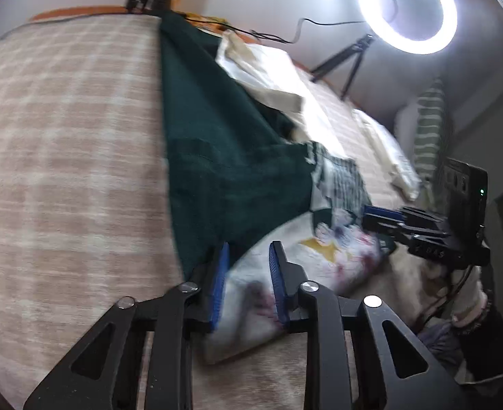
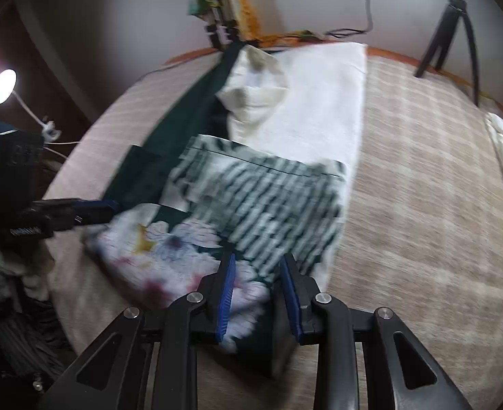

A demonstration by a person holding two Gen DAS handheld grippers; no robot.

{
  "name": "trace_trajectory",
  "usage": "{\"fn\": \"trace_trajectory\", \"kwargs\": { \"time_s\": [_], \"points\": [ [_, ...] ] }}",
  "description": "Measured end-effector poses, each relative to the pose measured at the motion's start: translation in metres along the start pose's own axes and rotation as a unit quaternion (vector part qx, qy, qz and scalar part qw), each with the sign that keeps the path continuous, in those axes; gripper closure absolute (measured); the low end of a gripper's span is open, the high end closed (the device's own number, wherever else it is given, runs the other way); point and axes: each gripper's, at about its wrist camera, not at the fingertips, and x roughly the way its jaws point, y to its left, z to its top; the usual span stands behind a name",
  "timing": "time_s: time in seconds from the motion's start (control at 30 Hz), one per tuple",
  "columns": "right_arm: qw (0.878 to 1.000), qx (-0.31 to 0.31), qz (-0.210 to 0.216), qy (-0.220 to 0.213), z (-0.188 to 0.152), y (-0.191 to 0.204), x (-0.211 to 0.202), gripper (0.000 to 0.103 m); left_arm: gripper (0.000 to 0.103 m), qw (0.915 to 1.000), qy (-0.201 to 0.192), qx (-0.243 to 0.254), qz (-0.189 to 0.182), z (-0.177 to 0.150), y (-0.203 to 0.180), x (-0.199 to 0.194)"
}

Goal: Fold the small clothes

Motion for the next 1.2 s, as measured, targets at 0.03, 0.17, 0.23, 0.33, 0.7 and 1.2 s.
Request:
{"fn": "trace_trajectory", "kwargs": {
  "time_s": [0.03,0.17,0.23,0.33,0.7,1.2],
  "points": [
    [1.000,0.008,-0.002,0.001,-0.002,-0.006,0.000,0.080,0.084,1.0000,-0.004,0.001,0.007,0.000,0.000,-0.002],
    [1.000,0.017,-0.011,-0.018,-0.004,-0.019,-0.016,0.079,0.084,0.9999,-0.012,-0.005,0.005,0.000,0.003,-0.003],
    [0.999,0.012,-0.029,-0.023,-0.004,-0.020,-0.019,0.078,0.084,0.9998,-0.020,-0.003,0.009,0.002,0.002,-0.007],
    [0.999,0.030,-0.020,-0.037,0.002,-0.025,-0.023,0.076,0.084,0.9989,-0.045,0.008,0.011,0.008,-0.001,-0.016],
    [0.996,0.017,-0.023,-0.089,0.026,-0.015,-0.020,0.064,0.051,0.9957,-0.091,-0.015,0.009,0.045,0.006,-0.035],
    [0.993,0.004,0.008,-0.119,0.168,-0.036,-0.019,0.053,0.051,0.9965,-0.071,0.016,0.042,0.135,0.042,-0.002]
  ]
}}
